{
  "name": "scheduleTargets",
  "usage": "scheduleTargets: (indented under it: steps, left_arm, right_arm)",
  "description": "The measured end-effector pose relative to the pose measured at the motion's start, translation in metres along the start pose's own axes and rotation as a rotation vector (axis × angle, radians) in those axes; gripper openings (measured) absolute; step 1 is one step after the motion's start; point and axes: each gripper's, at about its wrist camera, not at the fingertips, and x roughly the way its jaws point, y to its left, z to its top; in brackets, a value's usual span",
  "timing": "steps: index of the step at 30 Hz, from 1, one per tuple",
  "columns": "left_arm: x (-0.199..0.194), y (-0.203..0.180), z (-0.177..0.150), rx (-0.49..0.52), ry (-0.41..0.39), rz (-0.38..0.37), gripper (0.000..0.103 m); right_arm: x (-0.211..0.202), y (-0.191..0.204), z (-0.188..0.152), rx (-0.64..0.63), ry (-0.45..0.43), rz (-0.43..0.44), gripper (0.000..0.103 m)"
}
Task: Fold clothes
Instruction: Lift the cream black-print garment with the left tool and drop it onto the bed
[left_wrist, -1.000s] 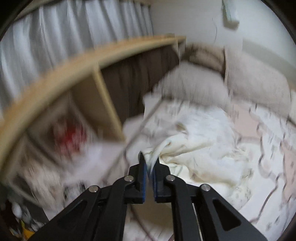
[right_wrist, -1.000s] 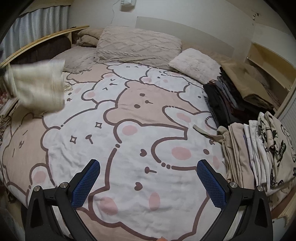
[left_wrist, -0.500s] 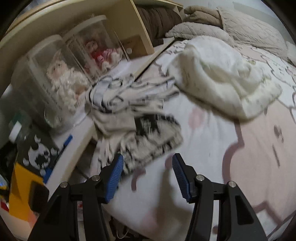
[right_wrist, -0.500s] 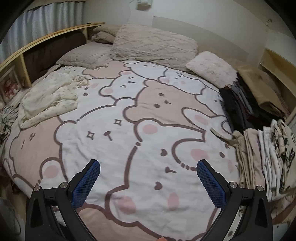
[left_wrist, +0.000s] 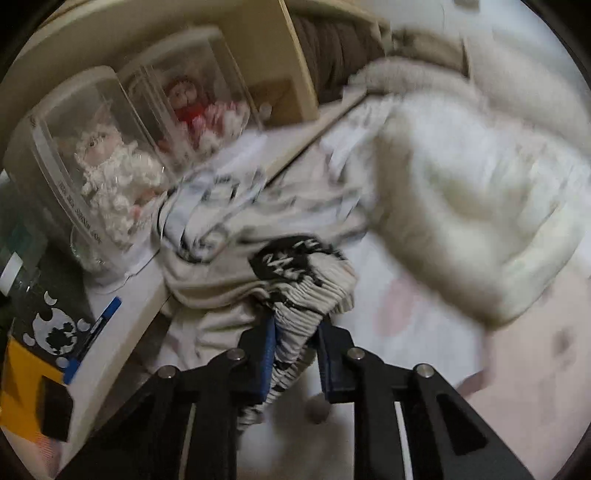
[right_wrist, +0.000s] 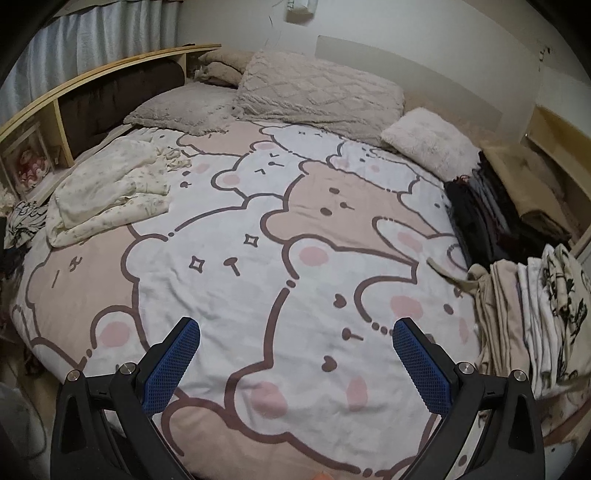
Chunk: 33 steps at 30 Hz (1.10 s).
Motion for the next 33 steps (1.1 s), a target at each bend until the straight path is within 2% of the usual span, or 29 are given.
scheduleTargets:
  steps: [3,7,9,11,14,16,18,20,22,25,26,30,32,33]
  left_arm:
    - [-0.048,-0.013,0.022,0.017,-0.095,-0.085,0.018]
    - [-0.129,-0.046,0.053,0.092,-0.247,-0.202,0.018]
    - [-0.175,-0.067,0.071,0.118,-0.319,-0.299,0.018]
    - [-0.221,-0.089,0.088,0.157,-0.387,-0.406,0.009]
    - [-0.290,-0.131,0.110,0.234,-0.483,-0.583,0.009]
    - [-0.320,-0.156,0.120,0.270,-0.523,-0.673,0.009]
    - [-0.348,-0.183,0.130,0.280,-0.538,-0.815,0.008]
    - [-0.364,-0.201,0.135,0.284,-0.534,-0.939,0.008]
    - [-0.375,-0.218,0.133,0.304,-0.534,-1.013,0.008]
    - [-0.367,-0.246,0.123,0.337,-0.491,-1.049,0.008]
    - [-0.356,-0.257,0.113,0.345,-0.442,-1.058,0.008]
    - [-0.290,-0.291,0.051,0.382,-0.194,-1.031,0.008]
    - [-0.246,-0.307,0.003,0.401,-0.049,-0.962,0.008]
    - [-0.228,-0.311,-0.018,0.420,-0.005,-0.909,0.008]
  right_arm:
    - [0.000,-0.001,0.001,0.000,0.002,0.017,0.103]
    - [-0.004,-0.002,0.004,0.025,-0.024,0.103,0.103]
    - [-0.007,-0.003,0.005,0.038,-0.040,0.143,0.103]
    - [-0.012,-0.004,0.006,0.037,-0.063,0.162,0.103]
    - [-0.027,-0.012,0.008,0.048,-0.119,0.182,0.103]
    - [-0.037,-0.019,0.009,0.058,-0.158,0.195,0.103]
    - [-0.049,-0.033,0.010,0.092,-0.201,0.199,0.103]
    - [-0.059,-0.047,0.010,0.120,-0.235,0.191,0.103]
    - [-0.068,-0.059,0.007,0.150,-0.272,0.182,0.103]
    - [-0.078,-0.079,0.001,0.196,-0.311,0.154,0.103]
    - [-0.079,-0.086,-0.001,0.210,-0.316,0.141,0.103]
    - [-0.060,-0.101,-0.017,0.247,-0.252,0.082,0.103]
    - [-0.044,-0.103,-0.029,0.255,-0.194,0.063,0.103]
    - [-0.034,-0.103,-0.035,0.257,-0.163,0.060,0.103]
